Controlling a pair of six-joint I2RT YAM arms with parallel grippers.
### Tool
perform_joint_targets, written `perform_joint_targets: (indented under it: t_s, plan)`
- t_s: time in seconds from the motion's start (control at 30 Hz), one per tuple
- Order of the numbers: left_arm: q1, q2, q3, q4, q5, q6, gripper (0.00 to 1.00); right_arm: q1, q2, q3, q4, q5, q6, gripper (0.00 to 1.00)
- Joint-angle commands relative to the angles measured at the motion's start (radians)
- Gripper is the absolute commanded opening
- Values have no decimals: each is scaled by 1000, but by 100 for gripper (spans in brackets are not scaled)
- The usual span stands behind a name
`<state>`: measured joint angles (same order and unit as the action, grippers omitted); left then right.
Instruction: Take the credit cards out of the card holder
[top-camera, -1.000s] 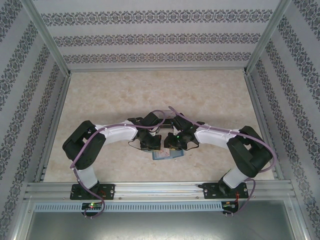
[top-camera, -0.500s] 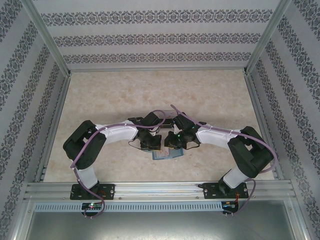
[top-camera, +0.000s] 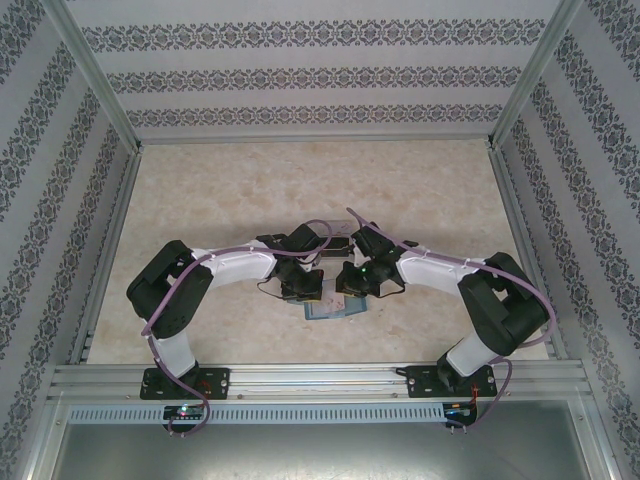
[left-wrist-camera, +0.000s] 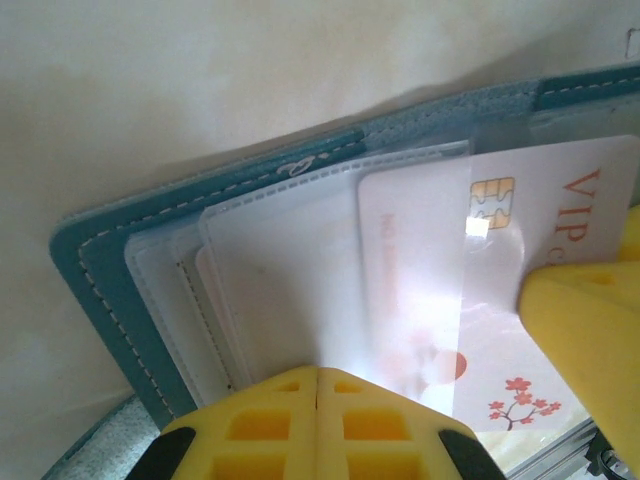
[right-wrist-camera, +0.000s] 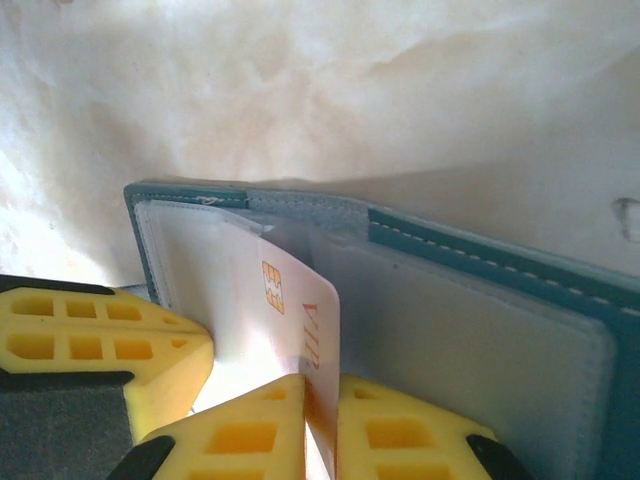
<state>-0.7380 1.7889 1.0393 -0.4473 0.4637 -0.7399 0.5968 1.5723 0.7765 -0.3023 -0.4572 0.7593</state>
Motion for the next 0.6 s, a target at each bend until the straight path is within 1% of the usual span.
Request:
perform_joint_targets:
  t_s: [0.0, 0.27, 0.57]
  plan:
    - [-9, 44, -20, -66, -43, 20, 0, -14, -13, 6, -103, 85, -49, 13]
    - [-9, 43, -21, -64, -39, 20, 0, -20, -28, 36, -188, 145, -104, 13]
    - [-9, 41, -20, -58, -38, 17, 0, -20, -28, 70, -242, 193, -145, 13]
